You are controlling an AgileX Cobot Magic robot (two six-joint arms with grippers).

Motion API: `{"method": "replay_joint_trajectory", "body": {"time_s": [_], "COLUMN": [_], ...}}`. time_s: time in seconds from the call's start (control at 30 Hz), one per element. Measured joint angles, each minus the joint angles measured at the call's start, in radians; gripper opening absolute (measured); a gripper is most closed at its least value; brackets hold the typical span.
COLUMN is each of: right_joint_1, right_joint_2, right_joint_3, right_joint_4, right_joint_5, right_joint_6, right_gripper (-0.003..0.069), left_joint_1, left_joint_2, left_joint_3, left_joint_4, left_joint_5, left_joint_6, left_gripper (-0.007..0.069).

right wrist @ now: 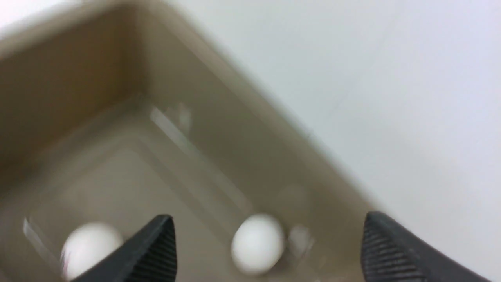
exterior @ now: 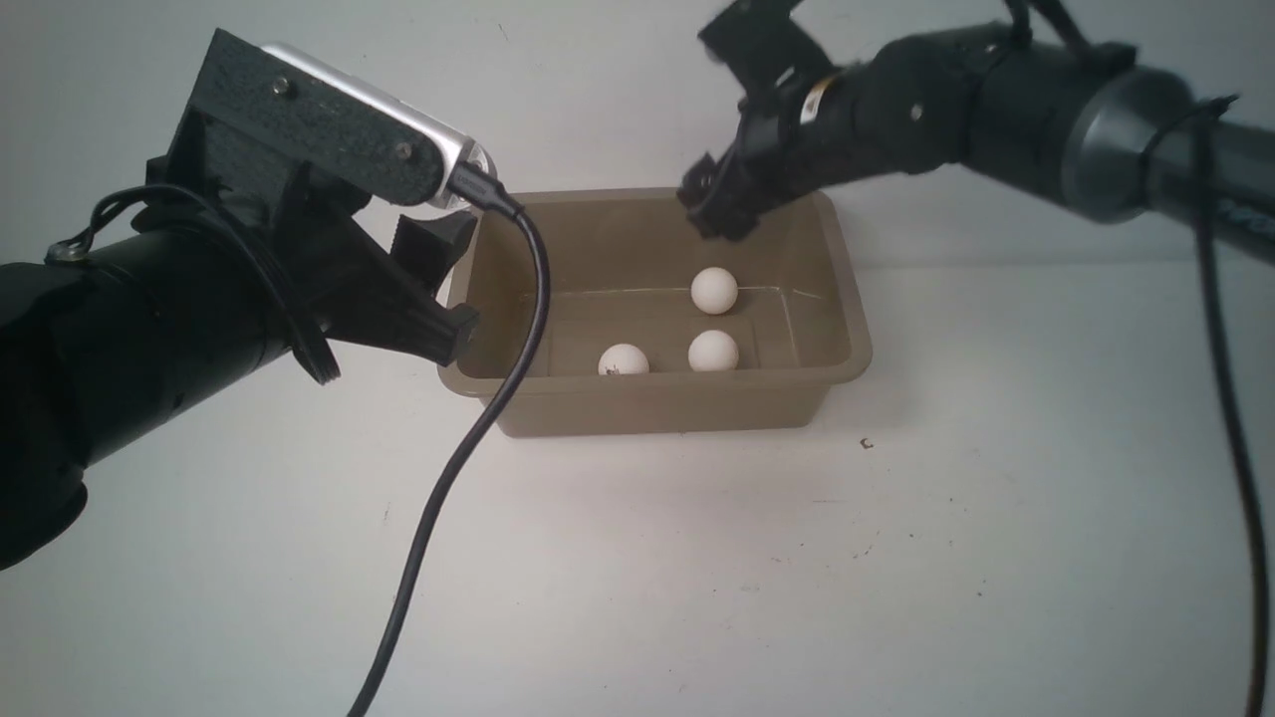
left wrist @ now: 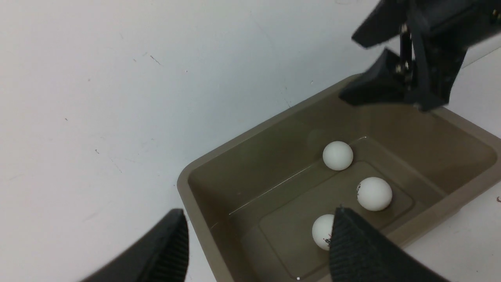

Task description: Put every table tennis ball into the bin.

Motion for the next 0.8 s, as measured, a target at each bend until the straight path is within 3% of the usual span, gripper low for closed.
{"method": "replay_joint_trajectory", "body": {"time_s": [0.23, 0.47, 0.6, 0.8], "right_joint_1": [0.0, 0.0, 0.0, 0.0], "right_joint_2": [-0.268, -0.537, -0.661, -0.749], "right_joint_3": [0.0, -0.002, -0.003, -0.003], "right_joint_4": [-0.083, -0.249, -0.379, -0.43], "right_joint_5": [-0.012, -0.008, 0.089, 0.262], "right_joint_6": [0.093, 0.236, 0.31, 0.34], "right_gripper": [0.0585, 0.0585, 0.0585, 0.0585], "left_joint_1": [0.0, 0.0, 0.0, 0.0], "left_joint_2": [0.0, 0.0, 0.0, 0.0], "left_joint_3": [0.0, 0.0, 0.0, 0.0], "left_joint_4": [0.0, 0.0, 0.0, 0.0], "left_joint_5": [0.0, 0.014, 0.047, 0.085], "left_joint_6": [0.0, -0.012, -0.023, -0.045], "left_gripper": [0.0436, 0.0436, 0.0436, 0.0436]}}
